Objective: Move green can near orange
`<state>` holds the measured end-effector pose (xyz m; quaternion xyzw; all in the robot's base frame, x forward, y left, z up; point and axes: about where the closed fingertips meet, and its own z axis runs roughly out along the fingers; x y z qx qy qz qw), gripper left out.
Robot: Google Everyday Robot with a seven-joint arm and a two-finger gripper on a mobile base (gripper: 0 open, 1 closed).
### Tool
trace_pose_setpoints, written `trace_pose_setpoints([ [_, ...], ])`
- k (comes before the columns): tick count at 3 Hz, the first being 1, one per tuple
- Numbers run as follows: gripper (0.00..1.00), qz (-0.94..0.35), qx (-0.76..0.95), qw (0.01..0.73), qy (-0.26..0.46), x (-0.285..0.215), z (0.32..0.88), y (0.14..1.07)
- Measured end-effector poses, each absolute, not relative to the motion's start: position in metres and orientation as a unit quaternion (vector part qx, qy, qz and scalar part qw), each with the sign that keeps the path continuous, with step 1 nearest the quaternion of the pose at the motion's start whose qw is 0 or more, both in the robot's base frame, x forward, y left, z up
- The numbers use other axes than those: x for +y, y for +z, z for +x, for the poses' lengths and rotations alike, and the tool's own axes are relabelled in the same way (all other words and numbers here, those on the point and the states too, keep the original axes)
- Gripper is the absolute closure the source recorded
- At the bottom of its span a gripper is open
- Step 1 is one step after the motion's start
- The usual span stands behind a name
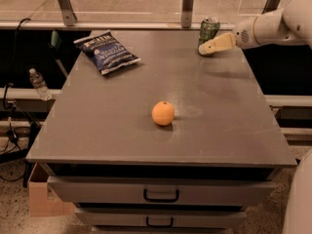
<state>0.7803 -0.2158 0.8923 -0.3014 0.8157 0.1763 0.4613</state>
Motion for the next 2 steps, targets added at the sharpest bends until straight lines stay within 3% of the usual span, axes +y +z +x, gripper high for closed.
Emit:
trace_pose_setpoints([
  [1,0.0,-0.284,0.801,0.495,0.179,-0.204,0.807,0.887],
  [2,0.16,-0.271,0.798,0.506,0.183,-0.198,0.829,0.878],
])
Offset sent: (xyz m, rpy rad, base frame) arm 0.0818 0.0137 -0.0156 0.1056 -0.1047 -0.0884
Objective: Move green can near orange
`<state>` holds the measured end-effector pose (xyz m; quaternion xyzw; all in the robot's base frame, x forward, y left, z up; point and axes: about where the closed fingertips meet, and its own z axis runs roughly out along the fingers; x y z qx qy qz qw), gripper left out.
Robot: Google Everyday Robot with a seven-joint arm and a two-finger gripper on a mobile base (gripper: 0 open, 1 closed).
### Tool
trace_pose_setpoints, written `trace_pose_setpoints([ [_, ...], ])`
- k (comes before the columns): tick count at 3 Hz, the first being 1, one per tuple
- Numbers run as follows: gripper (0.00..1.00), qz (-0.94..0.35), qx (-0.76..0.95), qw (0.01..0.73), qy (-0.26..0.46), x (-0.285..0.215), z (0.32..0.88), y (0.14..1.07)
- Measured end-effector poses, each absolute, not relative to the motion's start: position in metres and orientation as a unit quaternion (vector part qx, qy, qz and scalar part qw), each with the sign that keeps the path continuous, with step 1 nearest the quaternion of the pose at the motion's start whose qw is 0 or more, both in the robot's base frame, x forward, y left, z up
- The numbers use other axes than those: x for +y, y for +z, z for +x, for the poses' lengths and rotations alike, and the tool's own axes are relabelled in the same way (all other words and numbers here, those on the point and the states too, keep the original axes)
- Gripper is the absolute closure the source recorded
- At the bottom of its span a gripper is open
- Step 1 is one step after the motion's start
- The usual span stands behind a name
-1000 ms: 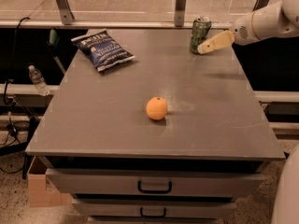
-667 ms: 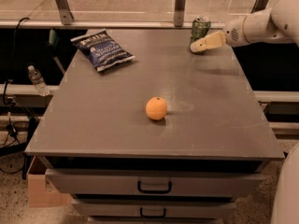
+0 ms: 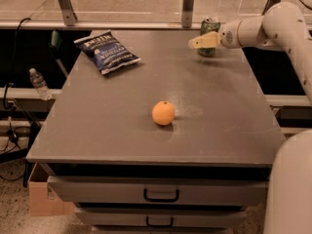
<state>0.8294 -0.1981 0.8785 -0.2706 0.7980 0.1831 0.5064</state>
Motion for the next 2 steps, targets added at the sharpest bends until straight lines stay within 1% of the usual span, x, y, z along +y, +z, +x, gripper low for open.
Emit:
trace_pose_setpoints([
  [1,0.47,-0.264,0.791,0.516,0.193,-0.1975,0.8404,0.882],
  [2,0.7,-0.268,0.786,0.518,0.205,-0.1992,0.8335,0.8915],
])
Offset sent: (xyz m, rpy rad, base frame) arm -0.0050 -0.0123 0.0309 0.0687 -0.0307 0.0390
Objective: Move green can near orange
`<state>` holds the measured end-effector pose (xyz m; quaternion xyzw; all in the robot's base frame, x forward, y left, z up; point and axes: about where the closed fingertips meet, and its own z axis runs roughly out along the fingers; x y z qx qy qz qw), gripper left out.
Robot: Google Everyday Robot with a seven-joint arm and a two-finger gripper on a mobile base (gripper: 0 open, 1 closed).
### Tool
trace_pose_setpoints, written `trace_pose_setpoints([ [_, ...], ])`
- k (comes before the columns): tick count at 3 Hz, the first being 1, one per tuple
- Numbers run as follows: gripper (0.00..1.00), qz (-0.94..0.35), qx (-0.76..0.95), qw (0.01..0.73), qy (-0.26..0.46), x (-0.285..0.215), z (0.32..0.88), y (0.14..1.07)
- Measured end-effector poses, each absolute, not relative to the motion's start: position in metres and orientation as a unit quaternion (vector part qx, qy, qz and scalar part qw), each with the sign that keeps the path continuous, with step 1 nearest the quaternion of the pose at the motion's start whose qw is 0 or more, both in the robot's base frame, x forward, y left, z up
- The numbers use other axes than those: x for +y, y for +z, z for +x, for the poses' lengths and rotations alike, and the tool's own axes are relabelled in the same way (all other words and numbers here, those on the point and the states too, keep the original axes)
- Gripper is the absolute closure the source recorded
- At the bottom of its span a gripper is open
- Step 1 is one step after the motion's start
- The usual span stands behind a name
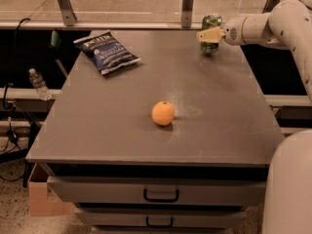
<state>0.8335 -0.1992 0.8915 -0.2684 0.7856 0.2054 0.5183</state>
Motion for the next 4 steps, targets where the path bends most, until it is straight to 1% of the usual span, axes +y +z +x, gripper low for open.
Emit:
trace_pose_setpoints([
  [1,0.94,-0.298,0.759,0.522,0.25,-0.193,0.798,0.93],
  [2,1.0,-0.322,0.762,0.491,0.273,-0.179,0.783,0.918],
  [3,1.0,-0.322,0.762,0.491,0.273,-0.179,0.783,0.918],
  [4,1.0,-0.334,0.753,0.484,0.295,-0.165,0.776,0.917],
])
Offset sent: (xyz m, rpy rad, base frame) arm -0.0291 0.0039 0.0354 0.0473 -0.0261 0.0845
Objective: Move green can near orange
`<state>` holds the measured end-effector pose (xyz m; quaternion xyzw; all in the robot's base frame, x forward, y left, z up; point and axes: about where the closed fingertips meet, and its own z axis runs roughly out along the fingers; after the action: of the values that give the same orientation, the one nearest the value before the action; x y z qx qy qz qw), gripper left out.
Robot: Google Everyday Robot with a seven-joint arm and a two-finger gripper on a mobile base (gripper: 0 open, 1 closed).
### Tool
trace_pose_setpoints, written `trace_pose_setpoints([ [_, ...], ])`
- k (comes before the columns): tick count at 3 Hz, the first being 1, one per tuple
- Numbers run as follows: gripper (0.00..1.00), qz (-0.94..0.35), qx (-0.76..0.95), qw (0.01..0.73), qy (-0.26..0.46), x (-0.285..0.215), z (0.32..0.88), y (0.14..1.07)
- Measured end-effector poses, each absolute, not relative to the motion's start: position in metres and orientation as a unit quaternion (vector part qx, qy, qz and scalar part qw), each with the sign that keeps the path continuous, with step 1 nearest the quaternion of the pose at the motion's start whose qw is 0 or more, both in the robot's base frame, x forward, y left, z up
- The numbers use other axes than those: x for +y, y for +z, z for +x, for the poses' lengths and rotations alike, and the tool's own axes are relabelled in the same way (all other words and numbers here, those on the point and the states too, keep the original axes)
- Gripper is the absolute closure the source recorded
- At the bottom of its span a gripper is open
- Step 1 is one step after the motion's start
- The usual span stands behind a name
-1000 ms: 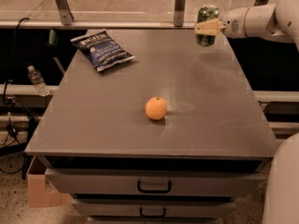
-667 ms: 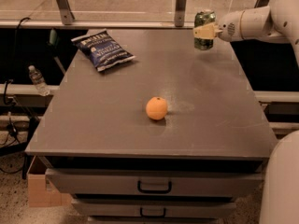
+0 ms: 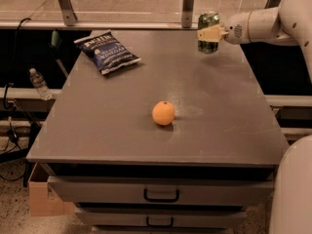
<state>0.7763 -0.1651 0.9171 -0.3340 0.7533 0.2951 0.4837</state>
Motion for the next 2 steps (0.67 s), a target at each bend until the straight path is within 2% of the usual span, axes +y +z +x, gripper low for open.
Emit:
trace_pose_setpoints([
  [2,1.0,-0.355,0.705,0.495,0.364,-0.141,0.694,0.944],
])
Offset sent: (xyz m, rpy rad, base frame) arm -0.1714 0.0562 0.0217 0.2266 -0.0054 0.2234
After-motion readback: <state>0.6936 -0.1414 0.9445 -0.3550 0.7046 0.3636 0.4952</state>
